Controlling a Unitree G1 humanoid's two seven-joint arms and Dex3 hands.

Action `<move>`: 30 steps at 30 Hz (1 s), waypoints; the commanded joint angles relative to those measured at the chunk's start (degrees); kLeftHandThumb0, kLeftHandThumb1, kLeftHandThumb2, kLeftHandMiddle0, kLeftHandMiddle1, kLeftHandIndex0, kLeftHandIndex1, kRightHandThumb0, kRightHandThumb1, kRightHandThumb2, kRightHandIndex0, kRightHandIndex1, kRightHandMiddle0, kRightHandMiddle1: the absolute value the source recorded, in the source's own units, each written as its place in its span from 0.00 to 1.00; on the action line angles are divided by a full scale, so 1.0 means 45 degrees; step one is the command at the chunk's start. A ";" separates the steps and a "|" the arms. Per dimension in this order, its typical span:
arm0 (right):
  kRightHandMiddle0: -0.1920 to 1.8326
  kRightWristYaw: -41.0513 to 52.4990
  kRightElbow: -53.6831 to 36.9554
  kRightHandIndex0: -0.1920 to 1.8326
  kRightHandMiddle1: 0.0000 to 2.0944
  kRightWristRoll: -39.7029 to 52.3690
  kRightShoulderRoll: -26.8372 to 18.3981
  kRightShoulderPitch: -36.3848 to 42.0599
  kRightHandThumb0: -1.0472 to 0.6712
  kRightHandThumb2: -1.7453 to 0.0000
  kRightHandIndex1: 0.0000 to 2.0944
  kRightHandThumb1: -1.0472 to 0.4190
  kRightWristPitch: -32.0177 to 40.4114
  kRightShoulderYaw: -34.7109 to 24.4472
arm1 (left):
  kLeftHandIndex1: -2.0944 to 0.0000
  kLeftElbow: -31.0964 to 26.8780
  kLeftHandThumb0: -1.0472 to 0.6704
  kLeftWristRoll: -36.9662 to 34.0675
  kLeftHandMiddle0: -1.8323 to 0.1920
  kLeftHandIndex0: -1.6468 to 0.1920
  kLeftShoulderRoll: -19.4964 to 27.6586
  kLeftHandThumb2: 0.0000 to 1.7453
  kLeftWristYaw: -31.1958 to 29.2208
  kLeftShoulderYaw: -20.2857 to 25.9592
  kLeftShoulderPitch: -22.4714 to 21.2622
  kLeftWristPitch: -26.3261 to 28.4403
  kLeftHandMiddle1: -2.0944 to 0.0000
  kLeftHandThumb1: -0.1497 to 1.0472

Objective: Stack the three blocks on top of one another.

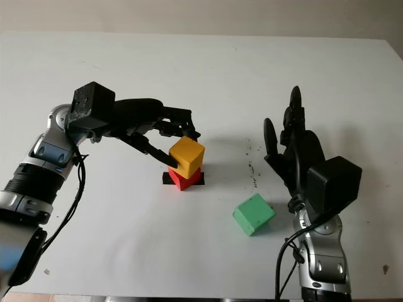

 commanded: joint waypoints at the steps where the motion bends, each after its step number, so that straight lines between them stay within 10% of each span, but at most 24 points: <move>1: 0.00 -0.0025 -0.0234 0.00 0.00 -0.0007 -0.0132 -0.0027 0.22 0.68 0.00 0.00 0.0053 -0.0041 | 0.30 0.0235 0.33 0.0161 0.76 0.61 0.0203 0.03 0.0006 -0.0039 -0.0291 0.0010 0.98 0.92; 30: 0.00 0.0232 -0.0187 0.00 0.00 0.0209 -0.0190 0.0088 0.23 0.67 0.00 0.00 -0.0113 -0.0062 | 0.33 0.0314 0.32 -0.0009 0.80 0.64 0.0205 0.03 -0.0706 -0.0063 -0.0568 0.1166 0.99 0.89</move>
